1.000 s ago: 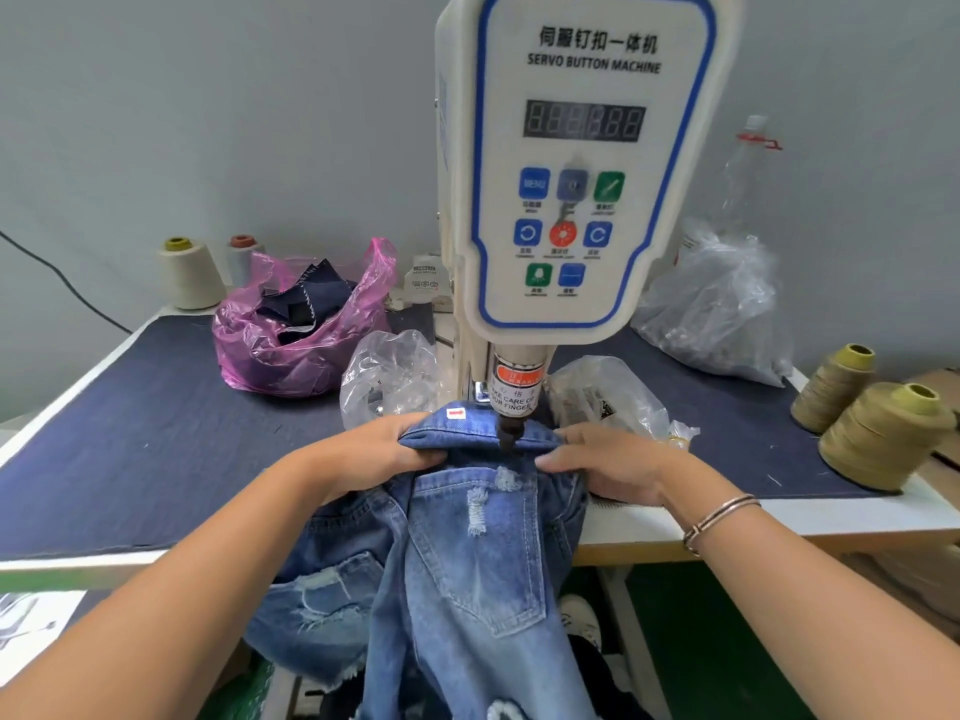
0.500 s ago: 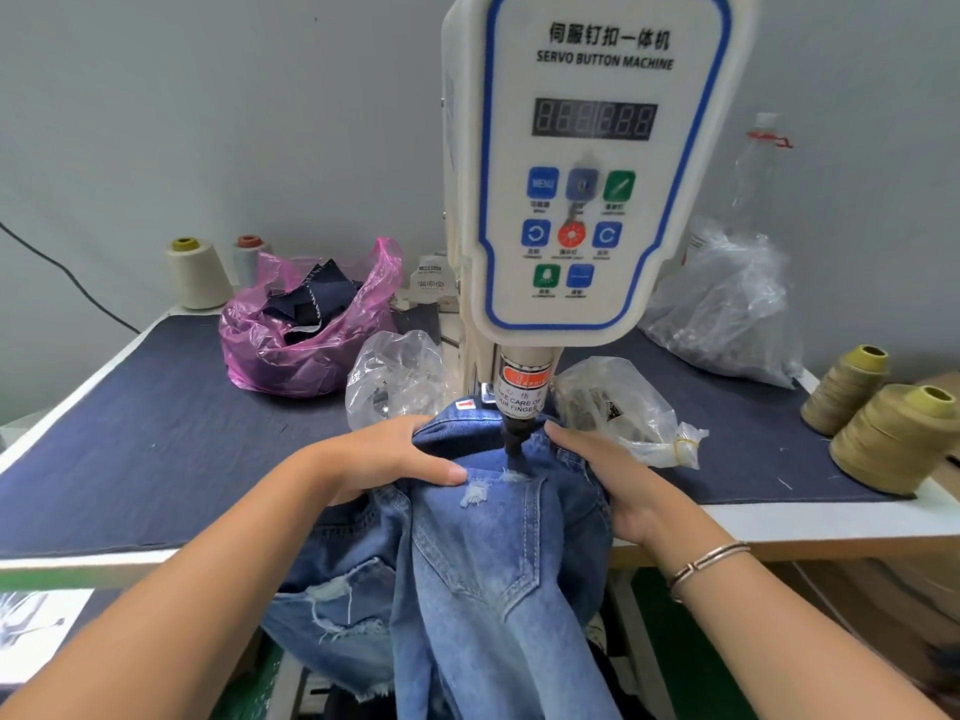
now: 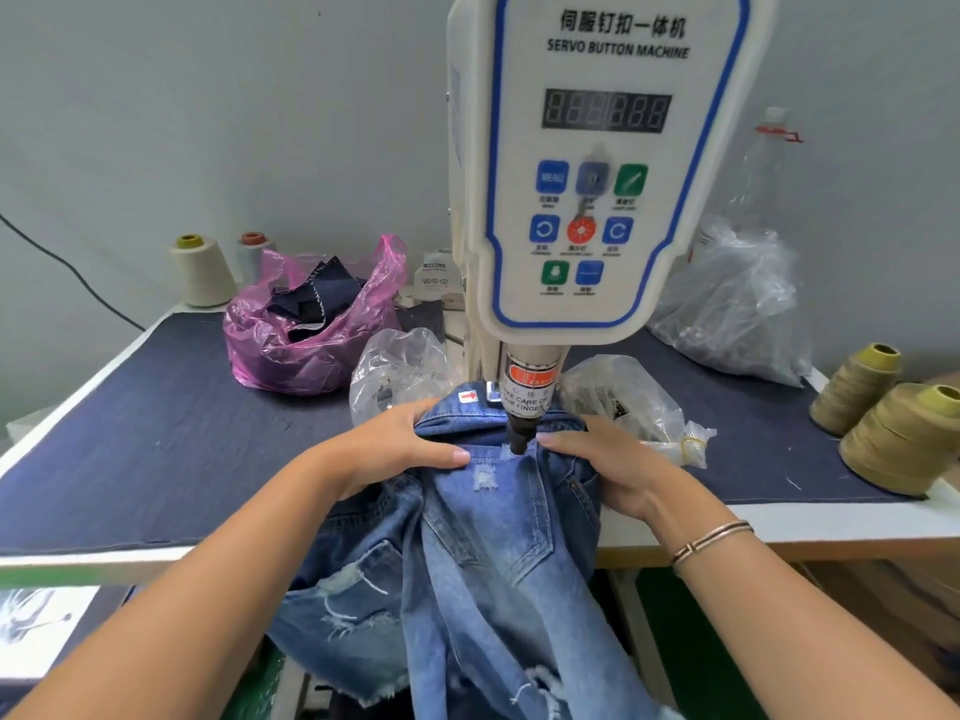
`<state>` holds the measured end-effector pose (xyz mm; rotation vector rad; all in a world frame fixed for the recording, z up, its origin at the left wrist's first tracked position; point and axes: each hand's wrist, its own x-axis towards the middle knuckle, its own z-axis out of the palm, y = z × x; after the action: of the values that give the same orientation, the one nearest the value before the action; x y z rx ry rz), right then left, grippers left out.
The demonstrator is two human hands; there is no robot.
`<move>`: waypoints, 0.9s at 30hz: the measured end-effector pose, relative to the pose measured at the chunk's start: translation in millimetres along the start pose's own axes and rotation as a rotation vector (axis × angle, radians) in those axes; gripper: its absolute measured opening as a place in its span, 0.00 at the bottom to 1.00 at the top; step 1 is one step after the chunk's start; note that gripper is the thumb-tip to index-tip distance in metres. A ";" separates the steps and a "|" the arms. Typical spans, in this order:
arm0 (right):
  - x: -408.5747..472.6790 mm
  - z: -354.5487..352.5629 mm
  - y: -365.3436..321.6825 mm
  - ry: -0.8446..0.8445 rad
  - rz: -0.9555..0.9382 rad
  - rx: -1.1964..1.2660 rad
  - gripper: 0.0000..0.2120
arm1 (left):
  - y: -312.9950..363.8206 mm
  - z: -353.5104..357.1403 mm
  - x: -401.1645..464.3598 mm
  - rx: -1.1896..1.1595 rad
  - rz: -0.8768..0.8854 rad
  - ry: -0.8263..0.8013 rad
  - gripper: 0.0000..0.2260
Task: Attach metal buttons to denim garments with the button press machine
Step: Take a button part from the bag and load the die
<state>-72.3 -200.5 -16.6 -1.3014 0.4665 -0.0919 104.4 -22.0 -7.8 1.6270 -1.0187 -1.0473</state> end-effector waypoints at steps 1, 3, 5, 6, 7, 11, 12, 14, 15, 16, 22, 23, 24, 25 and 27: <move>0.4 1.0 2.0 0.011 -0.011 0.009 0.09 | -1.4 0.5 0.0 0.002 -0.002 0.001 0.20; -0.7 2.6 4.6 0.012 -0.026 0.023 0.09 | -4.2 1.5 0.4 -0.007 -0.006 0.000 0.20; -2.9 3.6 5.7 -0.025 -0.021 0.052 0.08 | -5.8 1.9 0.6 -0.021 -0.007 -0.014 0.21; -3.9 3.4 5.6 -0.051 -0.018 0.064 0.09 | -6.3 1.6 0.6 -0.026 -0.009 -0.022 0.21; -4.4 3.1 5.1 -0.079 -0.014 0.063 0.10 | -7.1 1.3 0.5 -0.034 -0.009 -0.031 0.21; -4.4 0.8 1.1 -0.147 -0.021 -0.006 0.19 | -10.9 -0.7 -1.2 -0.064 0.005 -0.045 0.19; -4.5 0.7 1.0 -0.130 -0.035 -0.023 0.22 | -11.5 -1.1 -1.8 -0.070 0.009 -0.042 0.19; -4.3 1.0 3.2 -0.045 -0.079 -0.058 0.28 | -11.7 -2.1 -3.0 -0.075 0.012 -0.030 0.18; -4.5 1.3 5.7 -0.003 -0.110 -0.078 0.30 | -11.9 -2.3 -3.5 -0.072 0.009 -0.021 0.19; -4.8 1.5 8.7 0.027 -0.148 -0.090 0.31 | -12.3 -2.4 -4.1 -0.068 0.008 -0.012 0.19; -10.3 4.2 21.5 0.068 -0.324 -0.150 0.18 | -13.0 3.6 -8.1 -0.081 0.001 -0.048 0.18; -10.9 5.0 20.7 0.076 -0.327 -0.186 0.18 | -12.7 4.1 -8.5 -0.091 -0.001 -0.058 0.18; -11.9 6.0 18.9 0.087 -0.336 -0.224 0.17 | -12.4 4.3 -8.9 -0.099 -0.002 -0.063 0.18; -13.3 7.2 16.6 0.096 -0.348 -0.264 0.16 | -12.5 4.6 -8.9 -0.105 -0.001 -0.065 0.18; -16.1 8.5 12.7 0.101 -0.366 -0.351 0.13 | -12.7 5.2 -8.6 -0.108 0.005 -0.057 0.18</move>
<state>-86.1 -184.0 -22.5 -1.7243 0.3330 -0.3972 98.9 -12.2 -19.5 1.5144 -0.9858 -1.1313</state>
